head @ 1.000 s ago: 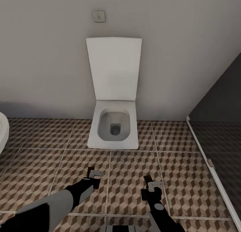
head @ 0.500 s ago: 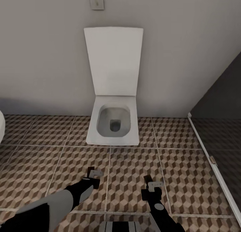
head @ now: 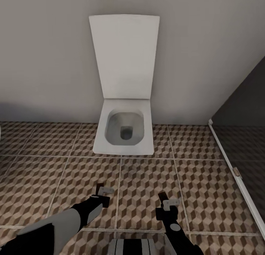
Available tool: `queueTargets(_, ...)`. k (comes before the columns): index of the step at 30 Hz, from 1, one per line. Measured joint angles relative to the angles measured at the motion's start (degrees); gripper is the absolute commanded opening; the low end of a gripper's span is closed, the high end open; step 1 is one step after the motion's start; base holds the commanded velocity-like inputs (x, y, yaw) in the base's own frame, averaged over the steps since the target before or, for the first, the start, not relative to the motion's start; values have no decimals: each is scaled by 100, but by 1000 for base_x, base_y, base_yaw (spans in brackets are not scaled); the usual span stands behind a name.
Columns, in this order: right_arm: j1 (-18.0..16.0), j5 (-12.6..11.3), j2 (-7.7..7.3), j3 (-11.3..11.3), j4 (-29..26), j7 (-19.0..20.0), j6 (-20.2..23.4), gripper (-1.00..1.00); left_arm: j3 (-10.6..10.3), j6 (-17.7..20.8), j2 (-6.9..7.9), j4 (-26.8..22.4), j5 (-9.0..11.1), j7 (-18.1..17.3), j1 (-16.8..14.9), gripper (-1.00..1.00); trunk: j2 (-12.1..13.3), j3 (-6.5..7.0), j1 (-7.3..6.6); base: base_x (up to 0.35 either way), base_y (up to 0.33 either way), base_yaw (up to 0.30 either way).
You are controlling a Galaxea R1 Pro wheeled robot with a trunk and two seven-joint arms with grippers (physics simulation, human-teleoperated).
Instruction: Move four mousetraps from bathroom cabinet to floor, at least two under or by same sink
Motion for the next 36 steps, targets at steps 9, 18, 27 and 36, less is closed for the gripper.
queueTargets(9,1,490,-16,977,-210,249,-202,-100,-1,-23,0,-7,-1,-11,0,-100,-42,-52,22,0,0,0)
queueTargets(18,-118,782,-46,1201,-388,1437,-256,-100,-1,-60,16,0,-3,-22,0,-100,-42,-53,22,0,0,0)
queueTargets(27,-416,766,-465,1196,-398,1765,-278,-100,7,-275,202,13,-10,6,0,-100,-42,-53,22,0,0,0)
queueTargets(36,-456,744,-708,893,-401,2375,-301,-100,-8,-1266,483,15,-50,-336,6,-100,-42,-52,22,0,0,0)
